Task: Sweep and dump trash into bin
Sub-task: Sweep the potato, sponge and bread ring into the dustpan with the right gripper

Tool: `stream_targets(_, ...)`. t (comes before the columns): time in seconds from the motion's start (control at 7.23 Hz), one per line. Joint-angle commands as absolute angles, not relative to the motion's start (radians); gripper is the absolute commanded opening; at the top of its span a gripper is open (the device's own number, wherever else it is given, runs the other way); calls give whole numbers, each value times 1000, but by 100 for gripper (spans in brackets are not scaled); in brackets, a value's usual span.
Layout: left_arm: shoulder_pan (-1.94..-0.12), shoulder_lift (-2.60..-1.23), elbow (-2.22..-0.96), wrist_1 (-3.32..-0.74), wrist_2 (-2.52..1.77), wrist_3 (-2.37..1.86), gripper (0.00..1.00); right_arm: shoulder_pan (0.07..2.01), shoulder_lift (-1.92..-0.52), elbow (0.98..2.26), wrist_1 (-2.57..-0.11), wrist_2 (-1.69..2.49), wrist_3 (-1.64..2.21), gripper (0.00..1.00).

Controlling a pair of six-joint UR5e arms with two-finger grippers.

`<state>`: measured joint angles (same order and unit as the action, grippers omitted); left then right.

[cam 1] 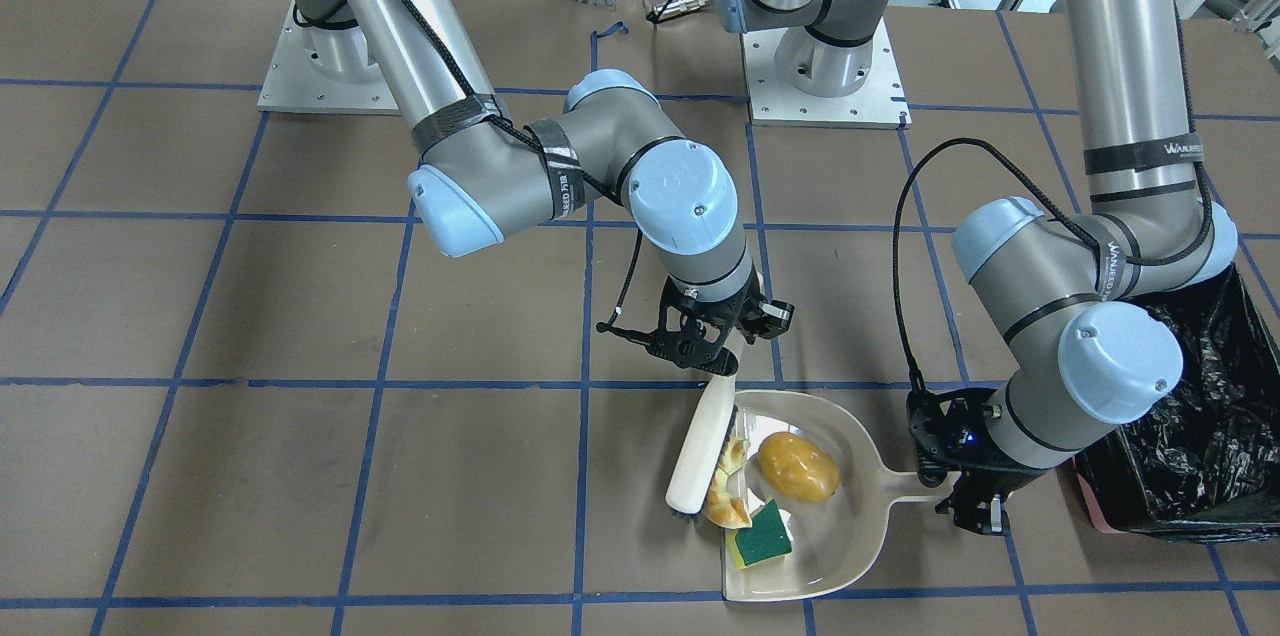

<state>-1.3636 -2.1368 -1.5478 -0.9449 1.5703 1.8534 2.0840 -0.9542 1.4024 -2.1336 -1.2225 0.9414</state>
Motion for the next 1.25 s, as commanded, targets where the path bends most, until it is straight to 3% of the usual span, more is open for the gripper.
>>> stream_targets(0.0,-1364,-2138,-1548,-945,1569,1855,41,2091,-954,1394,-2161,-1155,1024,0)
stream_targets(0.28,-1364,-2138,-1548,-945,1568,1856,40,2103,-959,1362,-2157,-1141,1054,0)
stream_targets(1.11,-1364,-2140,-1548,-945,1568,1855,40,2054,-937,1356,-1997,-1445,594,0)
